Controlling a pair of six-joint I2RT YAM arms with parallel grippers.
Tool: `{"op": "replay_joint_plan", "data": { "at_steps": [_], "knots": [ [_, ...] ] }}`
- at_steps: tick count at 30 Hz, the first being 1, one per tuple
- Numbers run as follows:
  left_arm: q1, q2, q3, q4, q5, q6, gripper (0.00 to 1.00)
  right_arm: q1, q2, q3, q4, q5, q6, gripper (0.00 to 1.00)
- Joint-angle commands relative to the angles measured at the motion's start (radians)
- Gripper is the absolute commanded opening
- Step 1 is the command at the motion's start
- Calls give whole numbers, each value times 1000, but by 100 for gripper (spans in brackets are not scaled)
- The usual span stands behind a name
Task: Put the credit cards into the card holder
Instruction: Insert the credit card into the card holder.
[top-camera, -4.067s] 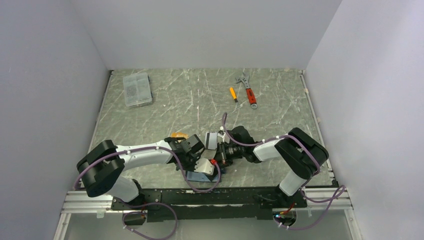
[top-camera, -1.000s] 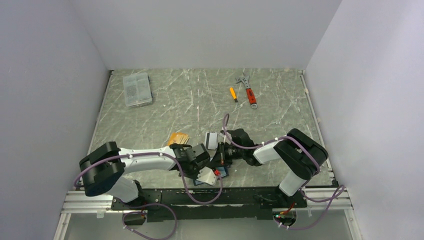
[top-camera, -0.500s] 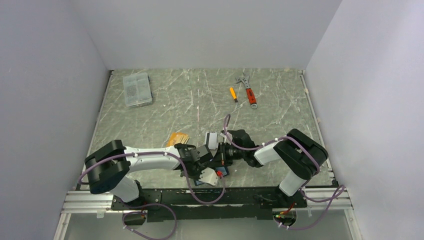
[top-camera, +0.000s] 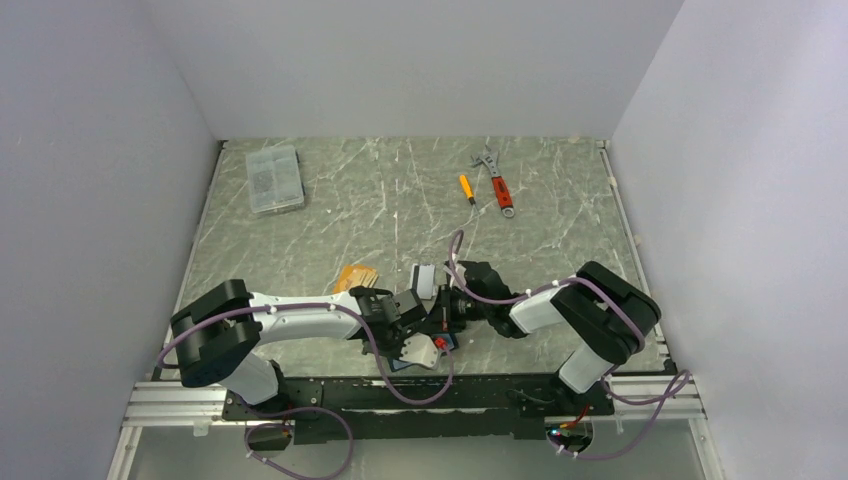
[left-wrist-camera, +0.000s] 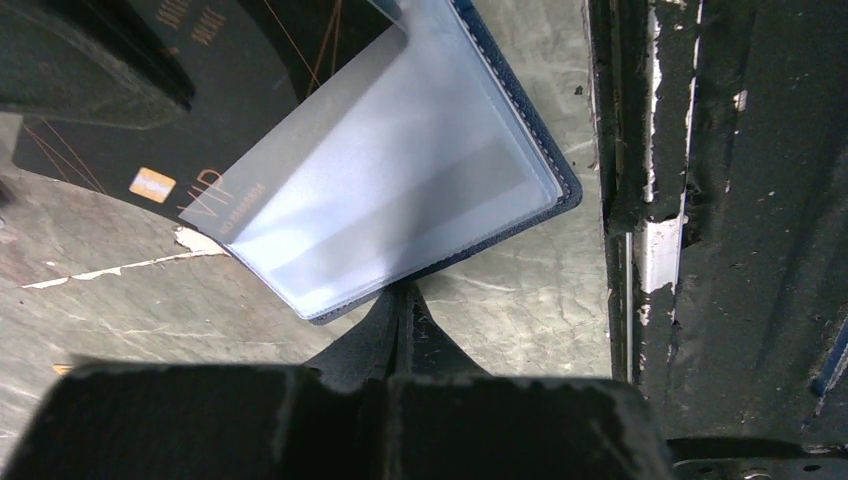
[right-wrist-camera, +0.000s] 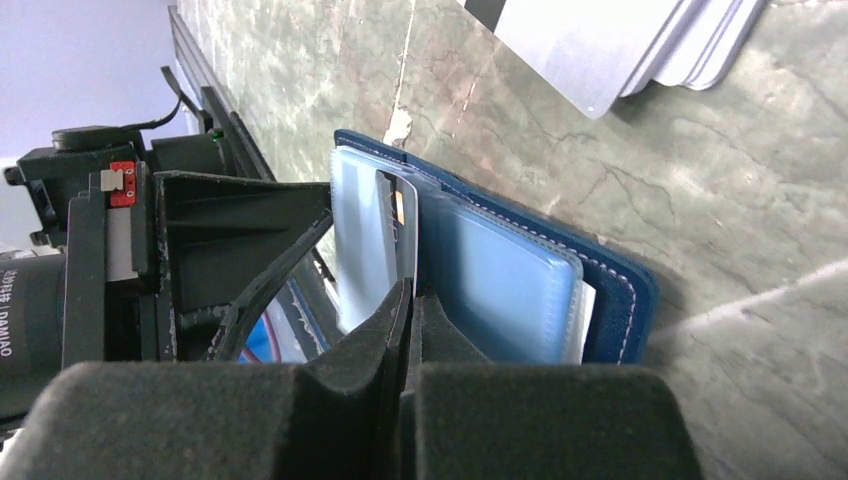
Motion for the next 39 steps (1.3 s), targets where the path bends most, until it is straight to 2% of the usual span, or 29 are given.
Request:
{"op": "replay_joint_plan", "data": {
  "at_steps": [1,6,9,11,13,17,26,32,36,39],
  "knots": [
    [-25,73,-52,127,188,-38,0,23,58,14,-4,33,-21,0],
    [-26,75,-49,132,173,-41,0,34,48,-1,17,38,8,0],
    [-26,75,-48,134,163,-43,0,43,15,-16,-26,75,17,8],
    [-26,71,-52,136,156,-43,0,49,-12,-3,-139,114,4,19],
    [-25,62,-58,140,151,-45,0,64,-38,26,-244,155,-23,41],
    [-24,31,-73,156,139,-45,0,106,-73,81,-420,243,-67,60],
    [-7,-7,-76,176,127,-44,0,179,-60,167,-551,323,-107,66],
    [-6,-9,-38,175,104,-17,0,260,6,301,-749,433,-130,68],
    [7,-31,-41,173,102,5,0,264,-46,298,-815,470,-117,75],
    [72,-68,-44,146,145,12,0,264,-82,296,-846,482,-117,79]
  ]
}}
